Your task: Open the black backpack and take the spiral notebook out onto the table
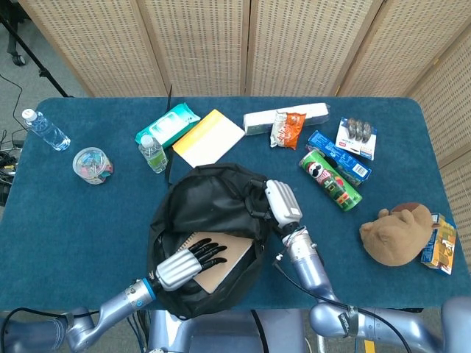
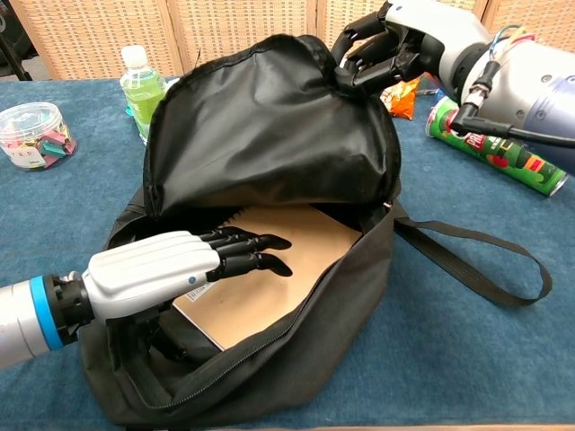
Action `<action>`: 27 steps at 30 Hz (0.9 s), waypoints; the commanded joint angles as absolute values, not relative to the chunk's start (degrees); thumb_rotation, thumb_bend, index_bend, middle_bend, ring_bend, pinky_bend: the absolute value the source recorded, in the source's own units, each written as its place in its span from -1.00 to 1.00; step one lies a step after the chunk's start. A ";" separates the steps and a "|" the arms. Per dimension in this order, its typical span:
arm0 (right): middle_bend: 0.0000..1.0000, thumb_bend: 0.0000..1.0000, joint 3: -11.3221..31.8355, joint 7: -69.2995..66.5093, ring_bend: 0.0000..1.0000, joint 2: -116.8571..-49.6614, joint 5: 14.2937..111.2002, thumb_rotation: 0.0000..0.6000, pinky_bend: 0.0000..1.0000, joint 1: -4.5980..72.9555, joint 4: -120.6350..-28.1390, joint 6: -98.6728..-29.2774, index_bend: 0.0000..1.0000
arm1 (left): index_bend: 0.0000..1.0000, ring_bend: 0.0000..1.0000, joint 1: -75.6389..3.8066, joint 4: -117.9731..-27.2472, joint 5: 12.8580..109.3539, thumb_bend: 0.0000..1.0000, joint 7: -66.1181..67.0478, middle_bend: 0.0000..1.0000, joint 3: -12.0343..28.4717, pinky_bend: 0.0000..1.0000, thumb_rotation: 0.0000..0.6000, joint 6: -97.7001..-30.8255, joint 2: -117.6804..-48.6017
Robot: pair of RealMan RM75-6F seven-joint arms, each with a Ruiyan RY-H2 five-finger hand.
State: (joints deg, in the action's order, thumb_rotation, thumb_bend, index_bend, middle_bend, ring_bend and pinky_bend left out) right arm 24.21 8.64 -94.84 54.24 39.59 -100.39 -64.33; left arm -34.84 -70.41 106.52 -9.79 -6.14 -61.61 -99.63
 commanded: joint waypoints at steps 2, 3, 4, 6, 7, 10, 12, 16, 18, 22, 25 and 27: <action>0.32 0.45 24.14 8.39 0.06 -94.61 54.16 1.00 -0.02 39.66 -100.52 -64.50 0.33 | -0.68 -1.00 -35.45 -69.27 105.77 -0.55 -8.91 -1.00 -6.28 -0.96 1.00 -61.13 -100.63; 0.32 0.45 24.11 8.33 0.06 -94.54 54.15 1.00 -0.02 39.68 -100.56 -64.55 0.33 | -0.68 -1.00 -35.59 -69.01 105.68 -0.53 -8.62 -1.00 -6.30 -0.96 1.00 -61.08 -100.87; 0.32 0.45 24.05 8.27 0.06 -94.39 54.18 1.00 -0.02 39.65 -100.65 -64.60 0.33 | -0.68 -1.00 -35.78 -68.65 105.65 -0.51 -8.10 -1.00 -6.20 -0.96 1.00 -61.05 -101.23; 0.32 0.45 23.88 8.11 0.06 -94.13 54.24 1.00 -0.02 39.60 -100.81 -64.69 0.33 | -0.68 -1.00 -36.06 -68.13 105.37 -0.42 -7.58 -1.00 -6.07 -0.96 1.00 -61.16 -101.76; 0.32 0.45 23.83 8.00 0.06 -93.97 54.21 1.00 -0.02 39.55 -100.87 -64.77 0.33 | -0.68 -1.00 -36.15 -67.91 105.23 -0.39 -7.43 -1.00 -6.22 -0.96 1.00 -61.11 -102.03; 0.32 0.45 23.78 7.72 0.06 -93.64 54.14 1.00 -0.02 39.55 -100.97 -64.83 0.33 | -0.68 -1.00 -36.39 -67.44 104.84 -0.30 -7.23 -1.00 -6.45 -0.96 1.00 -61.08 -102.54; 0.32 0.45 23.74 7.59 0.06 -93.49 54.06 1.00 -0.02 39.56 -101.02 -64.87 0.33 | -0.68 -1.00 -36.53 -67.24 104.63 -0.19 -7.20 -1.00 -6.51 -0.96 1.00 -61.22 -102.77; 0.32 0.45 23.61 7.45 0.06 -93.12 54.03 1.00 -0.02 39.60 -101.14 -64.98 0.33 | -0.68 -1.00 -36.74 -67.03 104.37 0.10 -7.47 -1.00 -6.84 -0.96 1.00 -61.69 -102.99; 0.32 0.45 23.60 7.30 0.06 -92.96 53.92 1.00 -0.02 39.60 -101.17 -65.06 0.33 | -0.68 -1.00 -36.83 -66.85 104.21 0.26 -7.48 -1.00 -6.99 -0.96 1.00 -61.90 -103.03; 0.32 0.45 23.52 7.05 0.06 -92.78 53.76 1.00 -0.02 39.64 -101.20 -65.12 0.33 | -0.68 -1.00 -37.42 -66.52 103.63 0.34 -7.59 -1.00 -6.56 -0.96 1.00 -62.02 -102.94; 0.32 0.45 23.43 6.90 0.06 -92.64 53.74 1.00 -0.02 39.69 -101.29 -65.19 0.33 | -0.68 -1.00 -37.72 -66.21 103.32 0.35 -7.34 -1.00 -6.51 -0.96 1.00 -62.03 -103.32; 0.32 0.45 23.44 6.86 0.06 -92.57 53.67 1.00 -0.02 39.73 -101.35 -65.23 0.34 | -0.68 -1.00 -37.85 -66.11 103.21 0.35 -7.19 -1.00 -6.53 -0.96 1.00 -61.98 -103.46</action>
